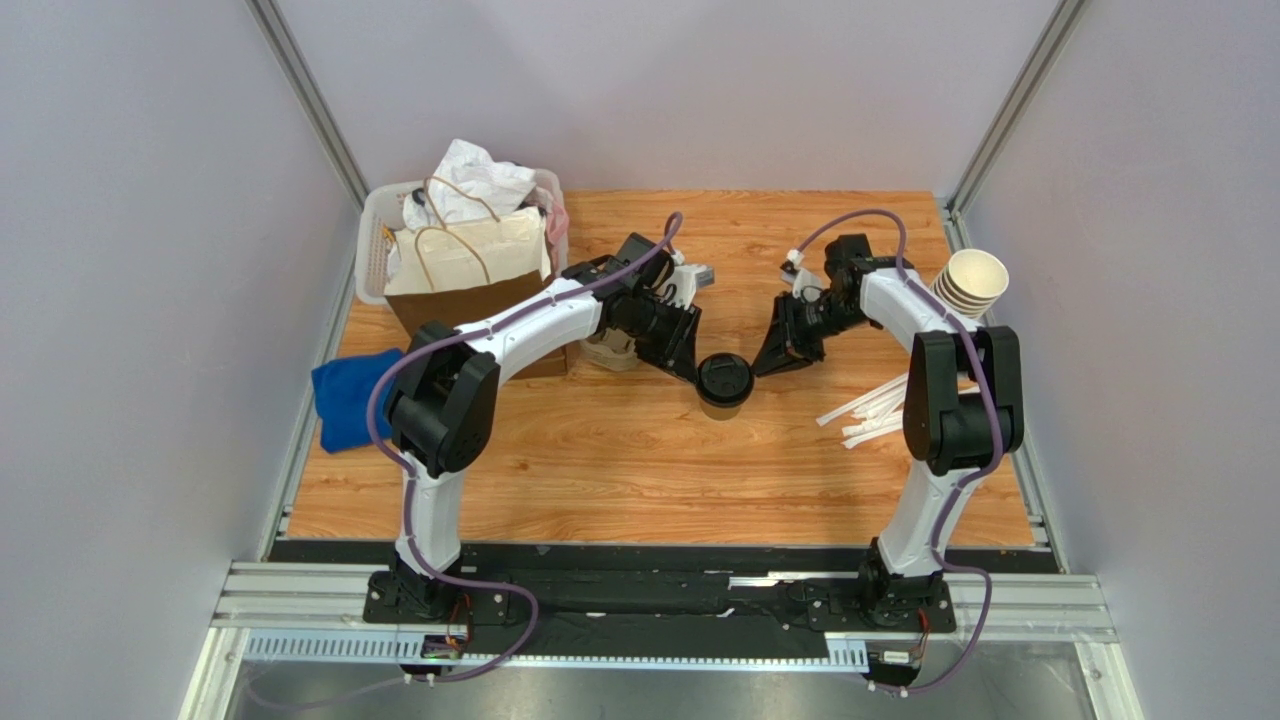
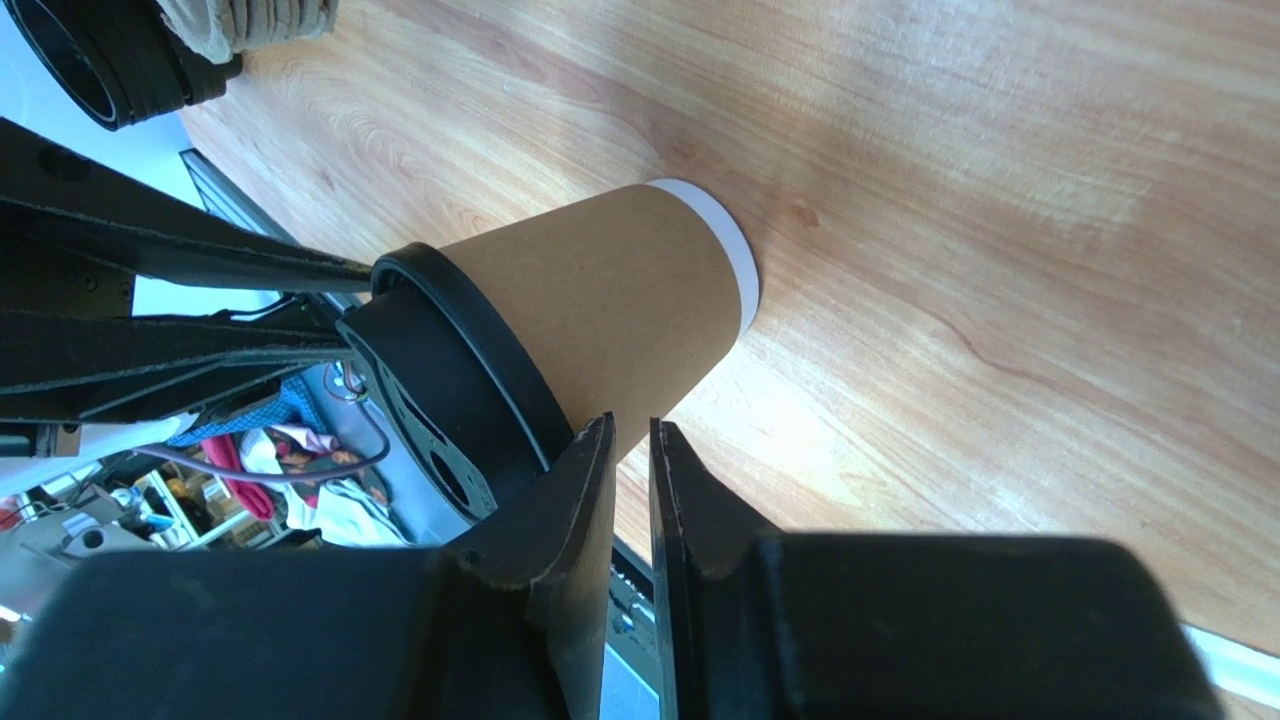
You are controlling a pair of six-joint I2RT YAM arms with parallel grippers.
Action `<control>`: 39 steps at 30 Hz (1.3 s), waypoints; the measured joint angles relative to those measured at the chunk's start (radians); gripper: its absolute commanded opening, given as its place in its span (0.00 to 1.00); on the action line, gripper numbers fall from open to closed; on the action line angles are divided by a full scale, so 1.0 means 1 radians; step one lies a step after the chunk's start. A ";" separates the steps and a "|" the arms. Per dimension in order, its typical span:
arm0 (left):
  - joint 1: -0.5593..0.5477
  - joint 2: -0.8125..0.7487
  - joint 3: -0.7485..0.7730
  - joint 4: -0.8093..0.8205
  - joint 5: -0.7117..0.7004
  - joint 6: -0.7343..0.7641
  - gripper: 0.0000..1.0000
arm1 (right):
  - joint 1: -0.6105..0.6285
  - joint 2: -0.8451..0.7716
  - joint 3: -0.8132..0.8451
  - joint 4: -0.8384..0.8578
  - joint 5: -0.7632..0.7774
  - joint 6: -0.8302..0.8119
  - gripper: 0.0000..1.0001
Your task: Pack the takeout coffee
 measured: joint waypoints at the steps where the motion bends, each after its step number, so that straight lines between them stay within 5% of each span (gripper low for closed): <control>1: 0.000 0.000 0.000 0.000 0.000 0.000 0.31 | -0.003 -0.002 0.000 -0.006 -0.002 -0.003 0.19; 39: 0.000 0.018 0.000 0.013 0.002 -0.025 0.31 | -0.019 -0.029 -0.018 -0.028 -0.067 0.003 0.15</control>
